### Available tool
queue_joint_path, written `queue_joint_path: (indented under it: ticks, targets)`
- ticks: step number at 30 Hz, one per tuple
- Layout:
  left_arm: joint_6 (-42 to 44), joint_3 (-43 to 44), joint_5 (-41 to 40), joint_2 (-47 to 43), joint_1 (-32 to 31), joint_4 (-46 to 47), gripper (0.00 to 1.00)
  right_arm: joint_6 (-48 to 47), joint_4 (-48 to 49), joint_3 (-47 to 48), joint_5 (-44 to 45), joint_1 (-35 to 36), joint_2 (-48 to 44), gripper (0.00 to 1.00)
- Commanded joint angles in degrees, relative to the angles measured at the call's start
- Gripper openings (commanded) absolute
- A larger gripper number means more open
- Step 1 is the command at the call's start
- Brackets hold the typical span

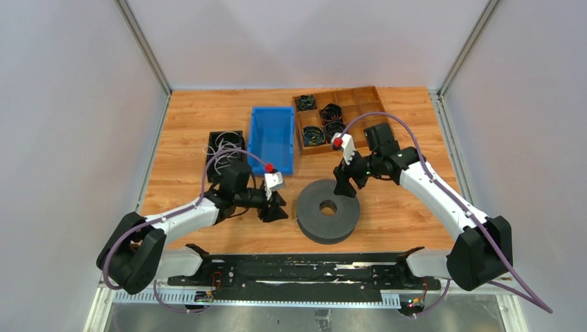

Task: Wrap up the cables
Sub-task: Place the cable reel at the center of the board, then adjust the cable on the cable reel.

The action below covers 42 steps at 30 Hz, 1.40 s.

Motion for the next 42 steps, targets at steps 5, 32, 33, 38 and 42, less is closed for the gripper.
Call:
queue_joint_path:
  ticks: [5,32,33,38,42]
  targets:
    - [6.72,-8.43,0.80,4.14,-6.99,21.59,0.56,-2.18,-1.76,-1.95,-1.67,-0.32,0.20,0.69]
    - [-2.67,-13.23,-8.92,27.11,-11.69,61.61,0.42,-2.65,-1.84,-2.90,-1.43,-0.32,-0.24,0.68]
    - [-2.19,-13.08,-8.98,27.02,-11.87,60.88,0.42,-2.65,-1.86,-2.92,-1.39,-0.32,-0.15,0.68]
    - [0.11,-12.06,-10.13,25.87,-12.99,55.30,0.42,-2.74,-1.86,-2.63,-1.39,-0.32,0.05,0.68]
    - [0.59,-11.80,-10.95,26.21,-13.13,55.00,0.34,-2.82,-1.75,-2.68,-1.47,-0.32,0.19,0.68]
